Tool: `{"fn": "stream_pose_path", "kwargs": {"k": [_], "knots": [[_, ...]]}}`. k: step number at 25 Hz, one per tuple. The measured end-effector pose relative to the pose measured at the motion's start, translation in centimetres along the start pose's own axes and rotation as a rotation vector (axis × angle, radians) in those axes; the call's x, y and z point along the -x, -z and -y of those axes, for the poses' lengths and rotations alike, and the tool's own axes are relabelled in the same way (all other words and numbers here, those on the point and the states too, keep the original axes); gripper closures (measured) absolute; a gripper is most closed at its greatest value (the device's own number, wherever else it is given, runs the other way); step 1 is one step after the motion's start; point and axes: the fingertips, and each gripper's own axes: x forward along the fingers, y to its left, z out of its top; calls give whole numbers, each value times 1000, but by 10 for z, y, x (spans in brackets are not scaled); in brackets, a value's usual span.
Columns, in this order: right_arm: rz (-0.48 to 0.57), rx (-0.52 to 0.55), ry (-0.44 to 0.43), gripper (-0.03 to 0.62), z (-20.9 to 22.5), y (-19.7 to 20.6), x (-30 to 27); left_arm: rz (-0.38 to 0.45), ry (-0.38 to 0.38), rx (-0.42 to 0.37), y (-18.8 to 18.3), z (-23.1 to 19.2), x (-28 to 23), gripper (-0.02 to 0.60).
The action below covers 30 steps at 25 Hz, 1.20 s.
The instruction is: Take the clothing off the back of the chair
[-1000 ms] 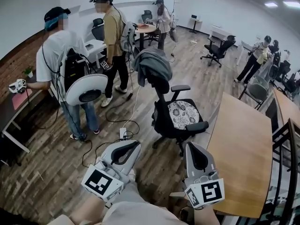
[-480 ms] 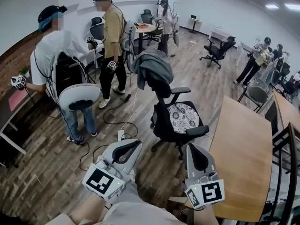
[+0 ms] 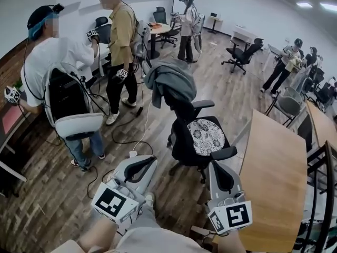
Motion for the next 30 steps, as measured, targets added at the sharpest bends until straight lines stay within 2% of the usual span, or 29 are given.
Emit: {"fn": "stream_pose_path", "kwargs": {"k": [14,22,30], "knots": [[-7,7,51,594,25,-6,-169,20,54,-19,-2,-148,-94,581],[-1,8,103,594,34,-2,-238,14,101,-29,6,-211,-135,581],[-15,7,141,594,44,10,-277,20,143,-14,24,-244,-165,581]]}}
